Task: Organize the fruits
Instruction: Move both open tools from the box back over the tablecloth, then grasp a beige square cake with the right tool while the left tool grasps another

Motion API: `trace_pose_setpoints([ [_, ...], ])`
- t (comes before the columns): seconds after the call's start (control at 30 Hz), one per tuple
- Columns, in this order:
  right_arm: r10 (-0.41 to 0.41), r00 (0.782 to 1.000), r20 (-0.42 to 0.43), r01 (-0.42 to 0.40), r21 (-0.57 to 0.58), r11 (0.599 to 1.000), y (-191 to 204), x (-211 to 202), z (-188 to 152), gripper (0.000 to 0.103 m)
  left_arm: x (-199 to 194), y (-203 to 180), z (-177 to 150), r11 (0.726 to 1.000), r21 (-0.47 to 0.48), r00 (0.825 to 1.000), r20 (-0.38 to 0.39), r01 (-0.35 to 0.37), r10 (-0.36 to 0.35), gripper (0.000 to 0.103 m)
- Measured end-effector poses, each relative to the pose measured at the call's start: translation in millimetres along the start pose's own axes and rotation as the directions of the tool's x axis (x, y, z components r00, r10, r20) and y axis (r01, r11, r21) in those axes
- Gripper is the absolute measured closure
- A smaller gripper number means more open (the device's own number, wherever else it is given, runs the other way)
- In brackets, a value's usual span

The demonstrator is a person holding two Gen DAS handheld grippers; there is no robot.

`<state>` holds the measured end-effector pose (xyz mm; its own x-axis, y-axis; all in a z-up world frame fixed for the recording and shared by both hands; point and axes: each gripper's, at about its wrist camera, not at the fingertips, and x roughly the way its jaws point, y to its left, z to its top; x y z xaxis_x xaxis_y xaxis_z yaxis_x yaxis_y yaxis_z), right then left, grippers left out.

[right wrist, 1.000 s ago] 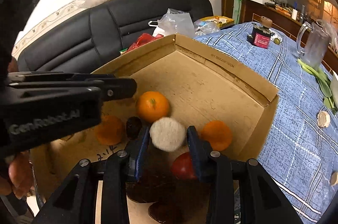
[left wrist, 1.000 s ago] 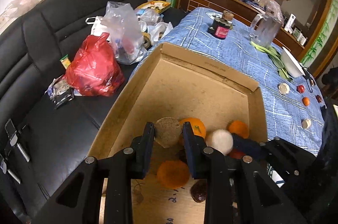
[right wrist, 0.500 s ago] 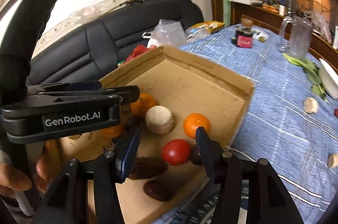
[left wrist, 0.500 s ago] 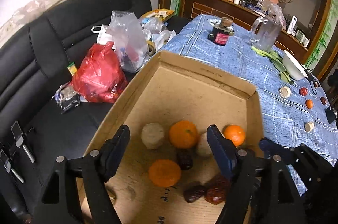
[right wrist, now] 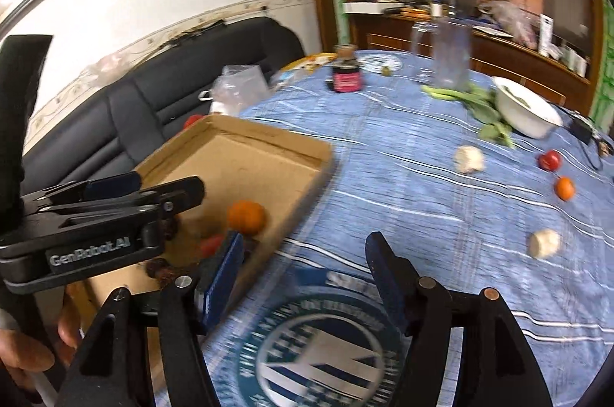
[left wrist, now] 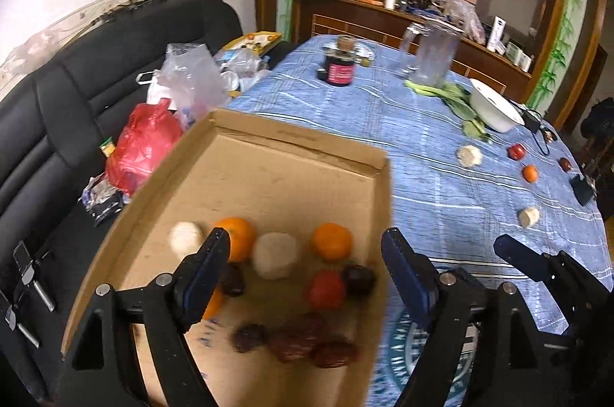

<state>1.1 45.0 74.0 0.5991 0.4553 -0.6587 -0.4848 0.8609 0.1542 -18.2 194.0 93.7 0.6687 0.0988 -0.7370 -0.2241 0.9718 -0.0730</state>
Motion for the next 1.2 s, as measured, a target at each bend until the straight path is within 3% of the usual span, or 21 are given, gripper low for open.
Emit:
trace_pose_setpoints([
  [0.6,-0.192,0.978,-0.077,0.202,0.167,0.965,-164,-24,-35,0.032,31,-122,0,0.979,0.157,0.989,-0.087,0.132,-0.119,0.023],
  [1.03,-0.188,0.976,-0.111,0.201,0.126,0.971,-202,15,-14,0.033,76,-175,36,0.971,0.145,0.973,-0.161,0.190,-0.167,0.023],
  [1.07,-0.182,0.976,-0.118,0.196,0.119,0.973,-203,19,-13,0.035,80,-177,40,0.971,0.140,0.971,-0.165,0.194,-0.170,0.023],
  [1.1,-0.187,0.973,-0.134,0.201,0.106,0.974,-204,24,-13,0.050,86,-180,45,0.971,0.131,0.970,-0.170,0.197,-0.174,0.023],
  [1.13,-0.207,0.969,-0.131,0.219,0.085,0.972,-203,24,-12,0.057,90,-182,48,0.972,0.123,0.969,-0.174,0.200,-0.177,0.023],
  [1.17,-0.172,0.978,-0.122,0.183,0.088,0.979,-203,22,-11,0.070,95,-183,51,0.973,0.114,0.968,-0.178,0.200,-0.178,0.023],
  [1.2,-0.163,0.980,-0.118,0.174,0.095,0.980,-203,21,-11,0.070,102,-185,57,0.975,0.097,0.966,-0.185,0.200,-0.179,0.023],
])
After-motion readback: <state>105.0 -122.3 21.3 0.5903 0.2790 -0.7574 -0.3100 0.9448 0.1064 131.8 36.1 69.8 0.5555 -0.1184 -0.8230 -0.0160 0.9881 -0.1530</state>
